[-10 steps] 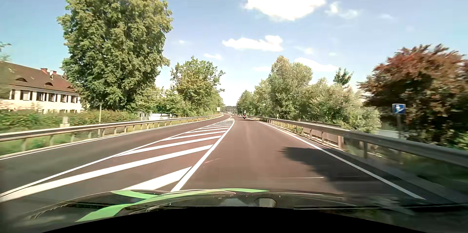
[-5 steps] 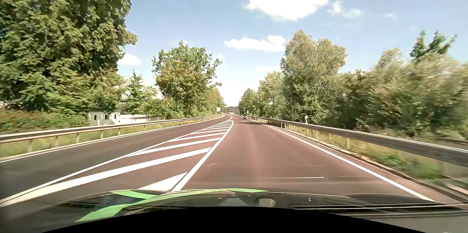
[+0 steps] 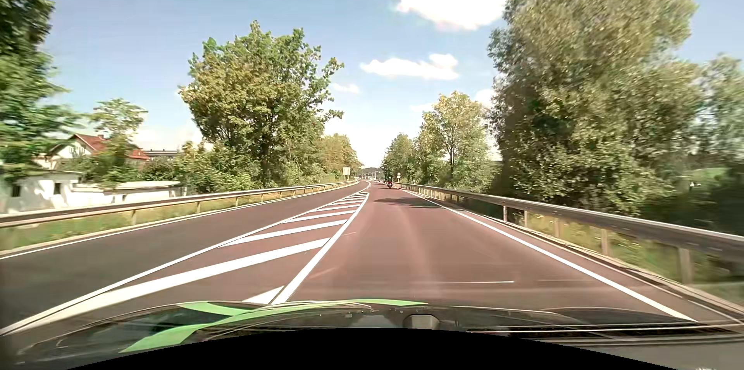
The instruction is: Follow the waypoints while adhering to traffic rules and regulations
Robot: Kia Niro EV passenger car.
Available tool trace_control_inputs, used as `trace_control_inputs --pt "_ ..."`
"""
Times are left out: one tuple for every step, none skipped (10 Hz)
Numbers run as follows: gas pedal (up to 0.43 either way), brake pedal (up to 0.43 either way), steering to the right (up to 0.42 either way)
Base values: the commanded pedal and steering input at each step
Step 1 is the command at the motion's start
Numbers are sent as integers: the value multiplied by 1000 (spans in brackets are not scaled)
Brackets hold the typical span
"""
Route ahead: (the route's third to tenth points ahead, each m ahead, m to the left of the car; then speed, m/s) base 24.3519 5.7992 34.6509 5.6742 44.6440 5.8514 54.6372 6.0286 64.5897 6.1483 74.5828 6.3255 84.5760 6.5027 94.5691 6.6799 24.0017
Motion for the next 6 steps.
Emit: trace_control_inputs --pt "220 0 -6" --pt "220 0 -6" --pt "220 0 -7" --pt "220 0 -6" --pt "220 0 -7" --pt "220 0 -6"
